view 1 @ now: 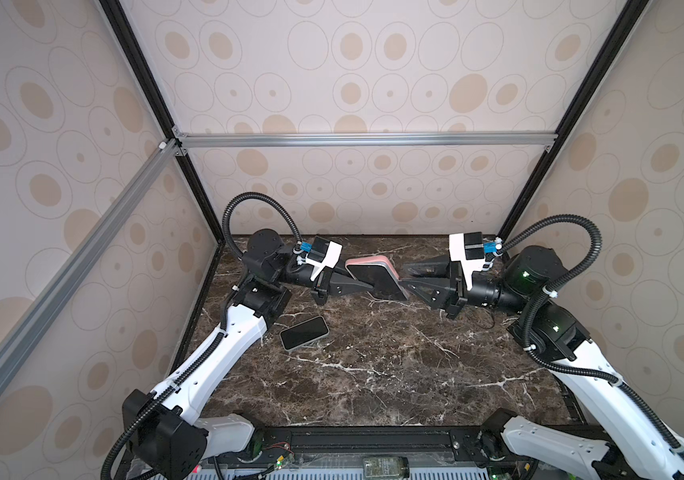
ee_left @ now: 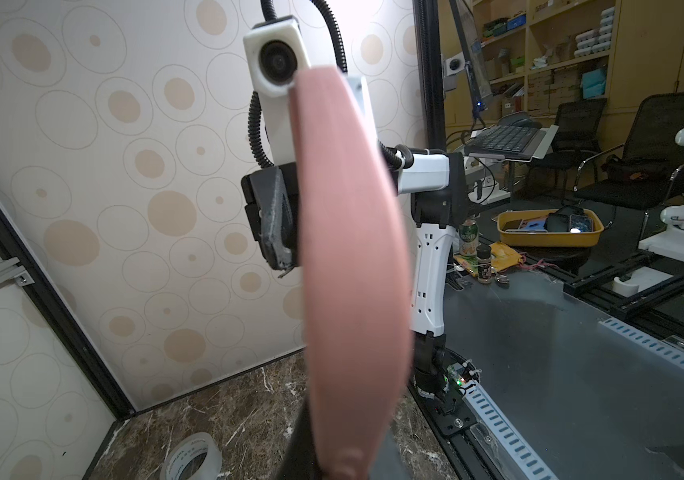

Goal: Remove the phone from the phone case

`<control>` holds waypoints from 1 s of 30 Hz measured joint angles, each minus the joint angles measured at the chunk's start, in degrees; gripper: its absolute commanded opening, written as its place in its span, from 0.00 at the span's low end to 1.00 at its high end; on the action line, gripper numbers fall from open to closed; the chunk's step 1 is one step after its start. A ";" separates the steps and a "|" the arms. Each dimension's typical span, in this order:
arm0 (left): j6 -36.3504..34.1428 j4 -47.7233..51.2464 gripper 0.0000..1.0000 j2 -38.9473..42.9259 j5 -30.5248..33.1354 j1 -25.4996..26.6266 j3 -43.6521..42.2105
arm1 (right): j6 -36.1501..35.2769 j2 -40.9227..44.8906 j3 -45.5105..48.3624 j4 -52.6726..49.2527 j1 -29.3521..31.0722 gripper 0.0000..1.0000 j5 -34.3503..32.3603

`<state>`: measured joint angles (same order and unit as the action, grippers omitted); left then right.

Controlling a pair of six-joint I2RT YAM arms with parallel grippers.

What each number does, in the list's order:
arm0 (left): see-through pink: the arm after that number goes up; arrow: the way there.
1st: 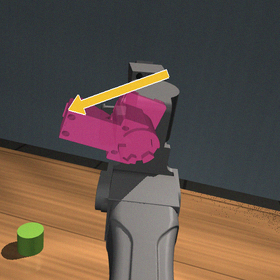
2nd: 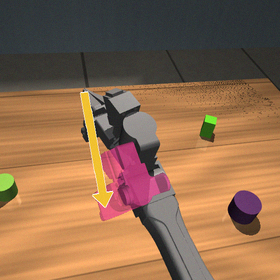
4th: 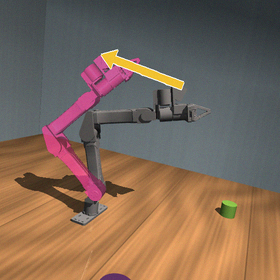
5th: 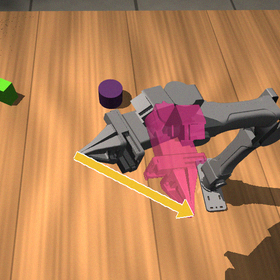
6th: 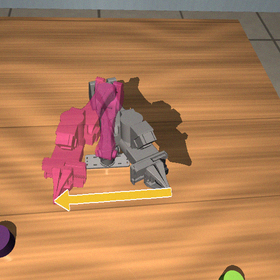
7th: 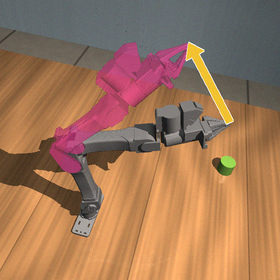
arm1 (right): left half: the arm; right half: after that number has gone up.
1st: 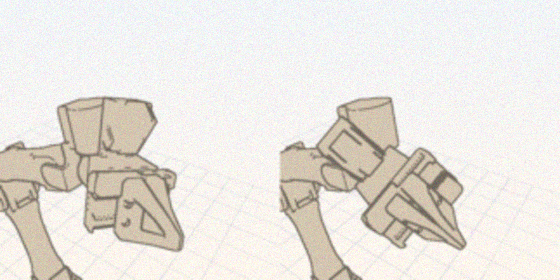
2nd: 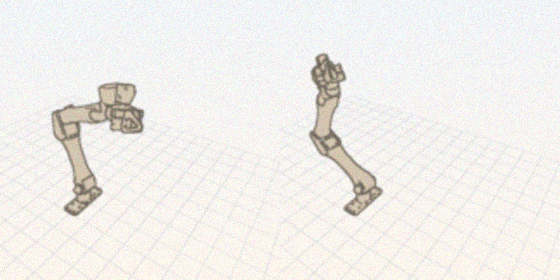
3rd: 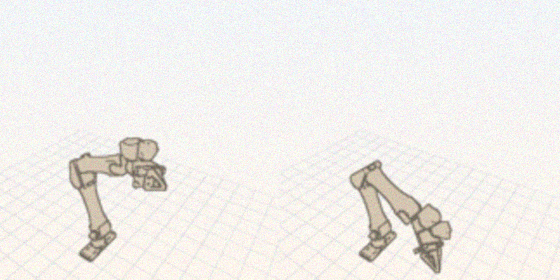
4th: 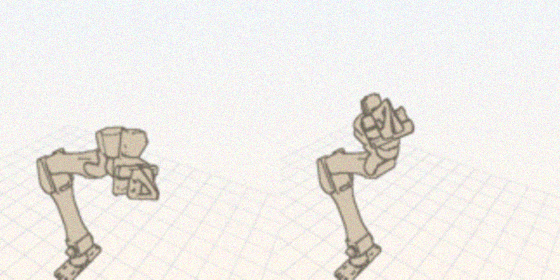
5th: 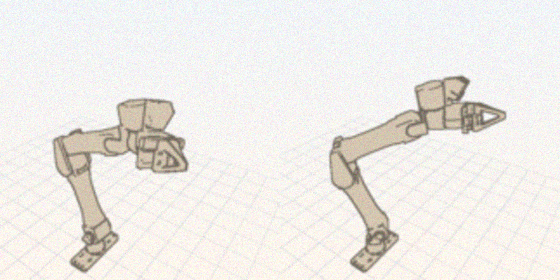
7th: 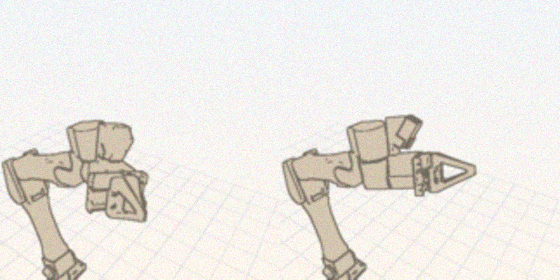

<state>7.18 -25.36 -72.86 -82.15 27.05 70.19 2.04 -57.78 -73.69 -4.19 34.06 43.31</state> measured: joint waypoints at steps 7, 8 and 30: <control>-0.02 0.63 0.00 -0.02 0.28 -0.09 0.00 | -2.03 -0.46 -1.92 -3.74 0.85 0.30 -2.38; 0.00 0.66 0.00 -0.02 0.31 -0.13 0.00 | -2.64 -0.59 -2.47 -4.59 1.20 0.30 -3.19; 0.02 2.10 0.00 -1.05 2.89 -0.87 0.00 | -11.58 -3.87 -10.62 -17.79 6.93 0.27 -23.69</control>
<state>7.20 -23.27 -73.91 -79.26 26.17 70.19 -9.54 -61.65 -84.31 -21.98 40.99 19.62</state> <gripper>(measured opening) 0.112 0.268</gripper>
